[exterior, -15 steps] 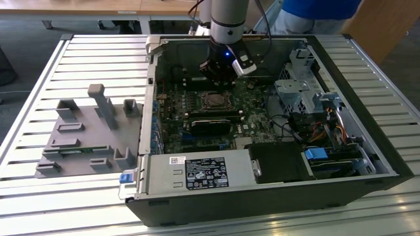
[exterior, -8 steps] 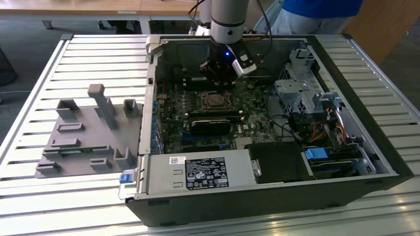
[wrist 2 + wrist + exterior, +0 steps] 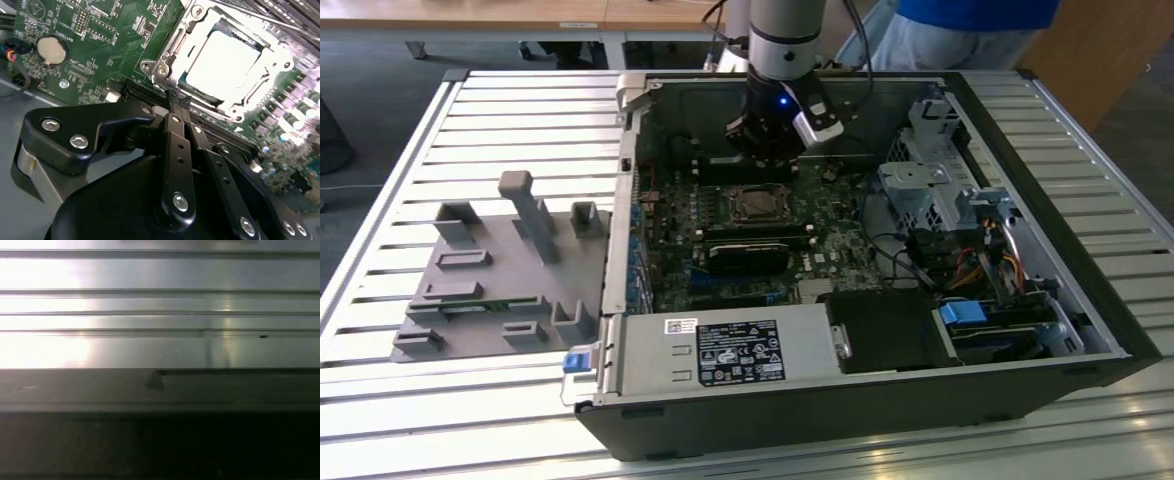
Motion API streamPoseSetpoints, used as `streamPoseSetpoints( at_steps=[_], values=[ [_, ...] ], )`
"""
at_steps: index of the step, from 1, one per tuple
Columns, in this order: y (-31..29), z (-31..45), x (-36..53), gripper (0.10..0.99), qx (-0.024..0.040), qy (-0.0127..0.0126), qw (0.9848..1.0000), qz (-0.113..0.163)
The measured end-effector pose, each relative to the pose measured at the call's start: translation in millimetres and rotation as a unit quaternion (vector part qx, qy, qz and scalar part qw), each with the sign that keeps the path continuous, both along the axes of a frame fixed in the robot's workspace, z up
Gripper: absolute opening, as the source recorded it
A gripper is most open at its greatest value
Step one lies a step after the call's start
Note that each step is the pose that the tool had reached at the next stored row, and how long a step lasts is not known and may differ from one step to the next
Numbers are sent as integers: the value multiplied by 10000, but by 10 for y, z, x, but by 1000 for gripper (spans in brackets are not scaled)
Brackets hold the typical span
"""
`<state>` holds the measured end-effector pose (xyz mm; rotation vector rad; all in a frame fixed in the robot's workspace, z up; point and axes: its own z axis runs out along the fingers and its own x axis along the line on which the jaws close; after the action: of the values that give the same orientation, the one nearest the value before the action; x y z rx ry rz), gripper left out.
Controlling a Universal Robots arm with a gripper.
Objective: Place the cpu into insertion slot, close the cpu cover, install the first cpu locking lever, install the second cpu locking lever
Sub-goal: 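Install the first cpu locking lever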
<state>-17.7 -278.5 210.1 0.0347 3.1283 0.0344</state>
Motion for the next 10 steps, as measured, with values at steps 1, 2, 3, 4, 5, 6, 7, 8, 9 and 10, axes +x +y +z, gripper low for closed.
streamPoseSetpoints(
  at_steps=[1,2,3,4,5,6,7,8,9,10],
  values=[
    [0,28,0,106,0,0,10000,0],
    [0,52,0,106,0,1,10000,0],
    [0,62,0,106,-2,1,10000,0],
    [0,63,1,106,-3,0,10000,0],
    [-2,63,1,106,-4,0,10000,1],
    [-10,64,1,106,-5,1,10000,0],
    [-17,64,2,106,-4,1,10000,0],
    [-20,64,3,106,-4,1,10000,0],
    [-23,64,4,106,-4,1,10000,0],
    [-26,63,5,106,-4,0,10000,0]
  ],
)
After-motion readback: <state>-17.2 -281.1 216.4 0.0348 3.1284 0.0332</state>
